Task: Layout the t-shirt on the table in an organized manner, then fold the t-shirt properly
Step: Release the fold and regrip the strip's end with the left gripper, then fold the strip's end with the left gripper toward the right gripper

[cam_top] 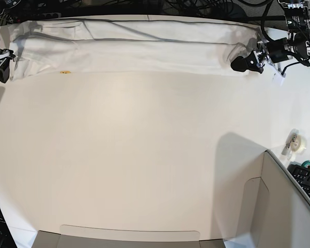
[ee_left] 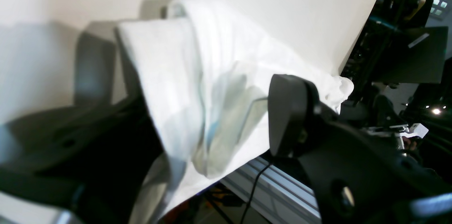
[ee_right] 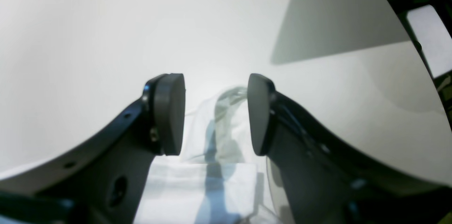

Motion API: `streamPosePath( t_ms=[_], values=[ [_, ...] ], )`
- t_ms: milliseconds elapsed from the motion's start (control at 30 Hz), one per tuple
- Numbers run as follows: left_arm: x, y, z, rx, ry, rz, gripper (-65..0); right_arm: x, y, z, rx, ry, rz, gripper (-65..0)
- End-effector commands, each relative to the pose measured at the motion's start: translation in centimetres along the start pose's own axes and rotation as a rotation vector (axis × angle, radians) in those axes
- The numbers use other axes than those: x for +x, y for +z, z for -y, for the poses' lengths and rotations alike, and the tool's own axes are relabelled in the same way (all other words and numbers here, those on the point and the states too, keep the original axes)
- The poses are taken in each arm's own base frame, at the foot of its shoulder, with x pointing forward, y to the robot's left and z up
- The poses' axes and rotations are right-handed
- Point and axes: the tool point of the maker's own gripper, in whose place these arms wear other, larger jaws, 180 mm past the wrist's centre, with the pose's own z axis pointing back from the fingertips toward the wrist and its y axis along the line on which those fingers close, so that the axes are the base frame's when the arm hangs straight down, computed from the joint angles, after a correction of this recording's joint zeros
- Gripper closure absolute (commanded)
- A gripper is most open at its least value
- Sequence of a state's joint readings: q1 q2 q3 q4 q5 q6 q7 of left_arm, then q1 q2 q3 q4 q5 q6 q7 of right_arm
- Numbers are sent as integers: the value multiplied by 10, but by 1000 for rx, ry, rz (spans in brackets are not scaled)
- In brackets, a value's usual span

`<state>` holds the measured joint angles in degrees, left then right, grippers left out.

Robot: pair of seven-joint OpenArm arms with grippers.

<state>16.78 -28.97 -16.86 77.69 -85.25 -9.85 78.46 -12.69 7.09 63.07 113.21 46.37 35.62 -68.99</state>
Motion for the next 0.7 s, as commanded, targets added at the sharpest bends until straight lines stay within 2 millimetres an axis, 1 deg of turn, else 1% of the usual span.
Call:
streamPosePath(
  t_ms=[0, 233, 400, 567, 667],
  values=[
    [-1, 7, 0, 33, -21, -38, -351, 14, 3, 0, 3, 16, 48, -287],
    [-14, 2, 4, 75, -97, -142, -349, 15, 3, 0, 2, 21, 49, -287],
    [-19, 1, 2, 96, -110, -179, -306, 15, 3, 0, 2, 21, 49, -287],
    [-16, 5, -6, 147, -134, -188, -286, 15, 3, 0, 2, 21, 49, -286],
    [-15, 5, 0, 154, -173, -189, -278, 15, 3, 0, 2, 21, 49, -286]
  ],
)
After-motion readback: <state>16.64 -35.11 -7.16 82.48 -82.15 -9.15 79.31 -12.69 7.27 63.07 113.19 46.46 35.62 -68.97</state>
